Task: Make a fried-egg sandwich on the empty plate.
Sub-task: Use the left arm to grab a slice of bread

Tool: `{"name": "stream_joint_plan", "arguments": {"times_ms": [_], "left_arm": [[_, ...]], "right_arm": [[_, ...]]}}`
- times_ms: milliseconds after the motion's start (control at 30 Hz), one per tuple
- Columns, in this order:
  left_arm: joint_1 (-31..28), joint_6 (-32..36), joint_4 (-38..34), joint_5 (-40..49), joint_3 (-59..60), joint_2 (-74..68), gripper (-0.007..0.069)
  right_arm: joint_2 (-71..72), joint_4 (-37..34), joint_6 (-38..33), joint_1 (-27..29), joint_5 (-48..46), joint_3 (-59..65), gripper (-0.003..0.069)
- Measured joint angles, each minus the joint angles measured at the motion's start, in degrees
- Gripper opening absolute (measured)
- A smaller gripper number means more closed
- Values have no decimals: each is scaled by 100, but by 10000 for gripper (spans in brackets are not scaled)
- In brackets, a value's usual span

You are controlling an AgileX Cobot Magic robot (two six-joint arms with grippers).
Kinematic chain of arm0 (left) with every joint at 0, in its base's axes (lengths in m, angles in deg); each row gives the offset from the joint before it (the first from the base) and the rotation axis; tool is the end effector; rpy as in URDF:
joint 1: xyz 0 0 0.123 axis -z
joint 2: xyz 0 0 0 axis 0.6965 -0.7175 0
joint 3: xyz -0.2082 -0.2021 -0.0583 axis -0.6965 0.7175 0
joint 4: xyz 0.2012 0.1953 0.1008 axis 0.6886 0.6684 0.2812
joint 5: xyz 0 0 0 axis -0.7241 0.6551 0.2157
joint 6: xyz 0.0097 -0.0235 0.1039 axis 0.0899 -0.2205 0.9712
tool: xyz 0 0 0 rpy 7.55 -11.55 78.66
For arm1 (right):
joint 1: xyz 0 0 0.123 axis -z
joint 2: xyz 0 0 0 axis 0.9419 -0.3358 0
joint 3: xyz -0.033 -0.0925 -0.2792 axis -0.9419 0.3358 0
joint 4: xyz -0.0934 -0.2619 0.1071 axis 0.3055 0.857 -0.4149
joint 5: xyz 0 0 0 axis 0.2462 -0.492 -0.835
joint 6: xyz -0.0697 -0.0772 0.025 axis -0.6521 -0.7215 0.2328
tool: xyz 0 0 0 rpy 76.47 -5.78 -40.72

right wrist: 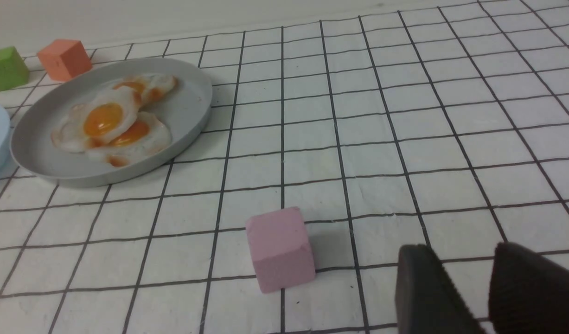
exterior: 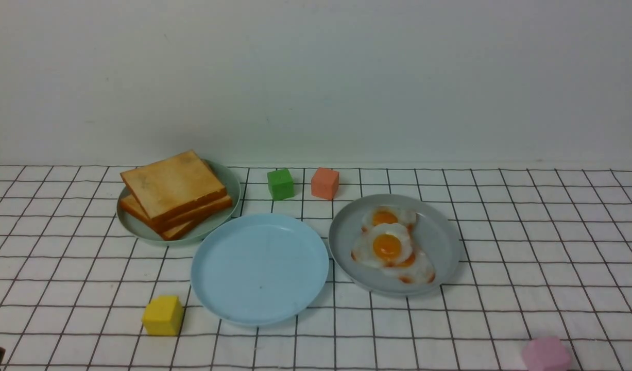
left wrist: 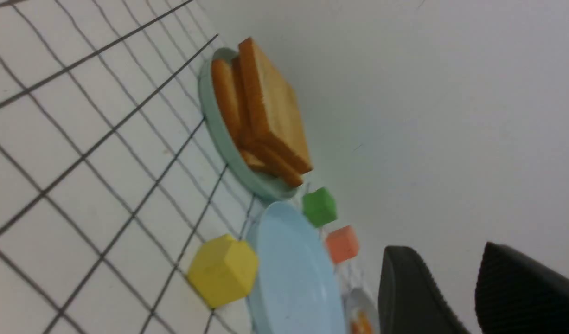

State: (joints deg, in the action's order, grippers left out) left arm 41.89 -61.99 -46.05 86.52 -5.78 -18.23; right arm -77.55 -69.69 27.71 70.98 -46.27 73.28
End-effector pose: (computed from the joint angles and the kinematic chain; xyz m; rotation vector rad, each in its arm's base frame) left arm 0.1085 -0.0032 0.1920 -0.8539 1.4482 -0.8624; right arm 0.1031 0.0012 0.1682 0.0890 1.8778 0.0800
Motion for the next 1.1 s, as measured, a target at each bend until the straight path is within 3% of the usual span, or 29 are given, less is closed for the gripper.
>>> {"name": "stream_joint_plan", "arguments": {"times_ms": [167,267,300,367,400,500,700,1000,1100], "left_arm": [[136,595,-4,603,-641,0,151],[251,1669,67,1365,-1493,-482,52],[261,1731,68,1415,-1589,-532,43],[636,2406,114,2018,-2108,-1296,0],[681,2440,115,2052,-2141,-1350,-1],[1586,2853,471,2685,-2656,-2236,-11],[2642,2874,1263,3228,-3347,-3836,-11],[2806,2861,1262,2970,-3540,-4862,-8],[2806,2978,1209,2937,-3540,-4908,-8]], "right_arm": [[0,0,0,0,0,0,241],[0,0,0,0,0,0,241],[0,0,0,0,0,0,241],[0,0,0,0,0,0,241],[0,0,0,0,0,0,241],[0,0,0,0,0,0,241],[0,0,0,0,0,0,241],[0,0,5,0,12,0,241],[0,-399,228,0,187,35,241]]}}
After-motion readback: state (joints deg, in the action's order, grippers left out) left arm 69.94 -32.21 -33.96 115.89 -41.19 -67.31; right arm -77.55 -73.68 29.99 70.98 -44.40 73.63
